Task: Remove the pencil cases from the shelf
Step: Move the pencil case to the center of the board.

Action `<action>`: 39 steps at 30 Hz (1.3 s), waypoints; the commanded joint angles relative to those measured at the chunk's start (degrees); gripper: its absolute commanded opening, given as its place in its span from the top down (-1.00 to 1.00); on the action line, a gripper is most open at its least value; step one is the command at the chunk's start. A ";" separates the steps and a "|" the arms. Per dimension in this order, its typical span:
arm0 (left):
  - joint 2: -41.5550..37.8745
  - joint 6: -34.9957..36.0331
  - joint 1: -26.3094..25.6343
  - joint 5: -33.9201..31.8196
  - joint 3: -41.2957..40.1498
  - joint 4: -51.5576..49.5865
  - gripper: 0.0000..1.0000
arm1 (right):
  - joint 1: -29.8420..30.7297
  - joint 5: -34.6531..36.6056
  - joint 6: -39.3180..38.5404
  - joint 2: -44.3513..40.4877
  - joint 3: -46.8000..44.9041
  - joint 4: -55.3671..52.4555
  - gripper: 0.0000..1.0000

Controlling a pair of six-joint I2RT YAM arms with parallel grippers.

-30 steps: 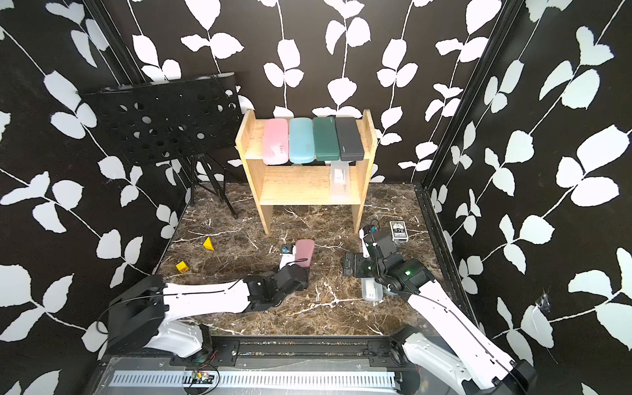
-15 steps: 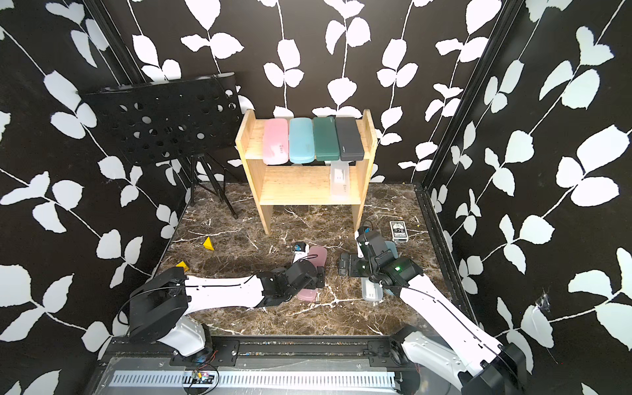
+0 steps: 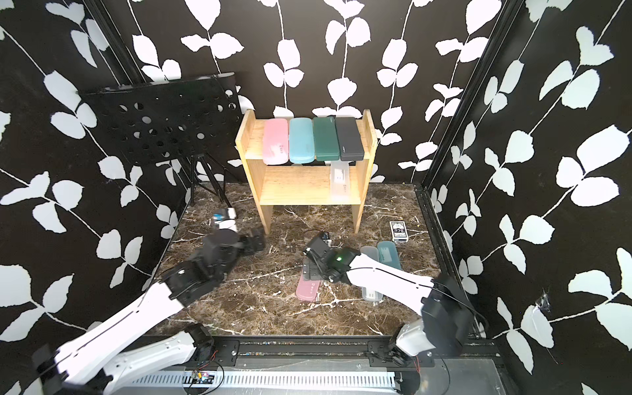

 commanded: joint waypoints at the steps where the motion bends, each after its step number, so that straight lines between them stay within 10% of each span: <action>1: -1.59 4.85 2.45 1.97 -1.20 -9.56 -0.97 | 1.29 4.75 6.62 4.96 5.54 -1.72 -0.99; 39: -3.61 2.64 6.77 6.70 -8.33 -7.51 -0.97 | -2.17 -6.91 6.68 17.87 3.05 0.05 -0.73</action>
